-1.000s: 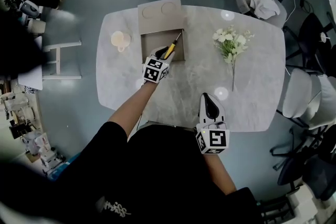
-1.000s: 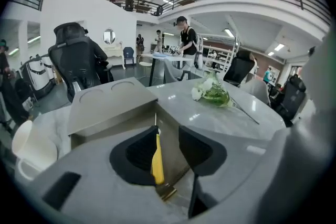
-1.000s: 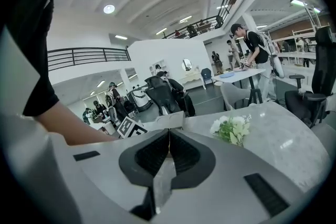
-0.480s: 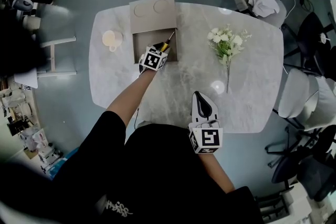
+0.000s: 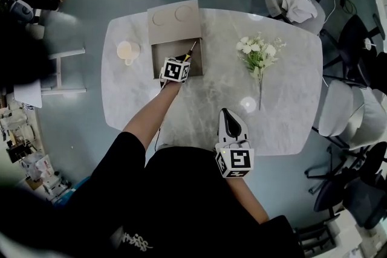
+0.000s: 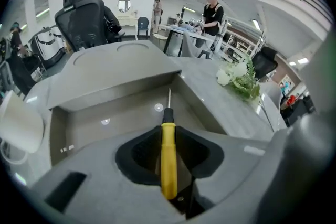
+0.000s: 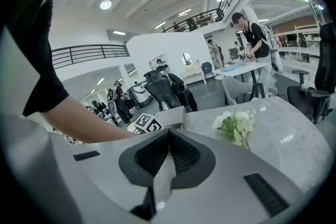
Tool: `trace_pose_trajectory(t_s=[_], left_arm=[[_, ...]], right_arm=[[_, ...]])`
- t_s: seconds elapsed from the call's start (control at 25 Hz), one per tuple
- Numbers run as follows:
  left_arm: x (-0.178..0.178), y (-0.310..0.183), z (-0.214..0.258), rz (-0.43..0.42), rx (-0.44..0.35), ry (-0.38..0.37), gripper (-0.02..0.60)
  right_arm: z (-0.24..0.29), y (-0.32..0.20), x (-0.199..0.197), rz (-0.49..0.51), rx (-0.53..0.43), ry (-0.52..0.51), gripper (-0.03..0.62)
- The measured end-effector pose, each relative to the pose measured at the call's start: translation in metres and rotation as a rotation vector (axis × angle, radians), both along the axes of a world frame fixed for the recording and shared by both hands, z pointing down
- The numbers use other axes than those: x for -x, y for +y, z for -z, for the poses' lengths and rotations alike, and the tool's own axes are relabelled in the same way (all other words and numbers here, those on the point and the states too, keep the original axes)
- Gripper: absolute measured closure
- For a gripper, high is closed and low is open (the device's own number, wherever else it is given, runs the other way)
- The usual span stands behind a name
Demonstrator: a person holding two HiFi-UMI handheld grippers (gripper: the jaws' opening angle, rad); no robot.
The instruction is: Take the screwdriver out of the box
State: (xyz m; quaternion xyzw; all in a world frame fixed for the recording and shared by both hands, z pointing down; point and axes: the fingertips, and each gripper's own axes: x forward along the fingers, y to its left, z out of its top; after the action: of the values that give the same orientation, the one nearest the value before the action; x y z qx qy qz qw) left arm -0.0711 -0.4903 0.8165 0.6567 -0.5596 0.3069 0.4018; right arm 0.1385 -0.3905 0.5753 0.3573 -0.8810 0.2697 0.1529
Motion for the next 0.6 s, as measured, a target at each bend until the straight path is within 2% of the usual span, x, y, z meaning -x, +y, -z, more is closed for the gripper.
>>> trace_pose_trajectory(t_s=[0.12,0.32,0.6], left_arm=[[-0.001,0.004,0.009,-0.024,-0.036,-0.018,0.488],[0.008,0.017,0.043,-0.009,-0.148,-0.022,0.488],[0.011,0.072,0.133,0.028,-0.362,0.046,0.488]], right_arm=[[0.002,0.009,0.005,-0.005,0.024,-0.023,0.582],[0.016,0.024,0.008,-0.027,-0.023,-0.011,0.582],[0.048,0.043,0.006,-0.109,-0.101,0.001,0.582]])
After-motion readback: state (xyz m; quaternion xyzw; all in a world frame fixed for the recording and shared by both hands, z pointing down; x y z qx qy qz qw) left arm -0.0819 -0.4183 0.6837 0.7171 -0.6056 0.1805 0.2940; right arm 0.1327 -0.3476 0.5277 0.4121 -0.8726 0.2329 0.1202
